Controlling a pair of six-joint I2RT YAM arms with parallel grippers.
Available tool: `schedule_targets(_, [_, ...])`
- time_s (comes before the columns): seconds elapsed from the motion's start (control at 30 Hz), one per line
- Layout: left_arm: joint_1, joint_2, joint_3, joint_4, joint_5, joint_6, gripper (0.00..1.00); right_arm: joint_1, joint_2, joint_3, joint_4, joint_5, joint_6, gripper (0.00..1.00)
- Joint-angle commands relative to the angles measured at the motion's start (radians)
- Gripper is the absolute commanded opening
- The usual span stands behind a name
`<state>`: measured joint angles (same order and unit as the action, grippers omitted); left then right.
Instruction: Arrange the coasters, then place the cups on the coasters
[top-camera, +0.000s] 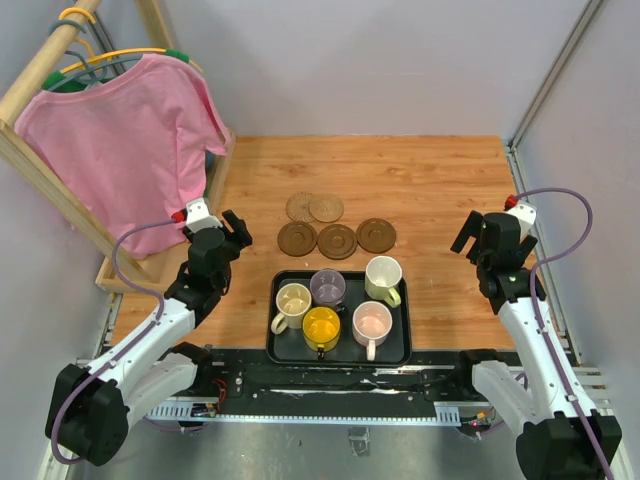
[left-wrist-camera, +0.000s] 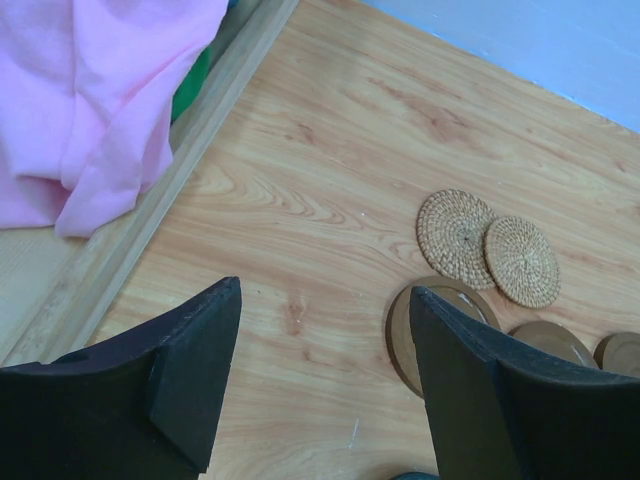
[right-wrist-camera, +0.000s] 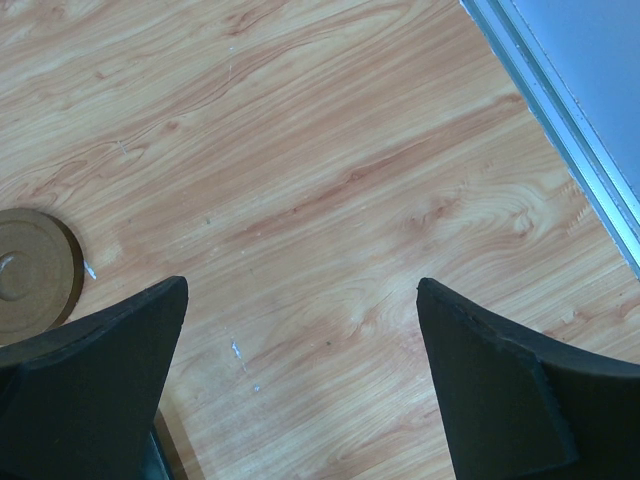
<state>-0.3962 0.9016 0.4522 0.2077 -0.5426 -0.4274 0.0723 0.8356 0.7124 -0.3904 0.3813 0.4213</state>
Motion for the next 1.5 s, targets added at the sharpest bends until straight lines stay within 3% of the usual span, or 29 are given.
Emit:
schedule_targets(0.0, [-0.003, 0.006, -0.007, 0.019, -0.033, -0.003, 0.72, -0.009, -0.007, -0.005, -0.003, 0.036, 0.02, 0.98])
schedule_targets(0.73, [-0.003, 0.035, -0.009, 0.035, -0.041, 0.003, 0.72, -0.01, -0.019, -0.019, 0.023, 0.016, 0.003, 0.99])
schedule_targets(1.0, [-0.003, 0.125, 0.044, 0.032, -0.022, -0.011, 0.7, -0.009, 0.082, 0.063, 0.06, -0.048, -0.047, 1.0])
schedule_targets(1.2, [-0.003, 0.21, 0.105, 0.051, 0.058, -0.036, 0.58, -0.008, 0.213, 0.157, 0.108, -0.123, -0.065, 0.88])
schedule_targets(1.37, [-0.004, 0.305, 0.17, 0.06, 0.093, -0.017, 0.52, -0.008, 0.331, 0.245, 0.16, -0.229, -0.086, 0.7])
schedule_targets(1.47, [-0.003, 0.376, 0.212, 0.072, 0.12, 0.017, 0.35, -0.003, 0.433, 0.312, 0.178, -0.3, -0.11, 0.61])
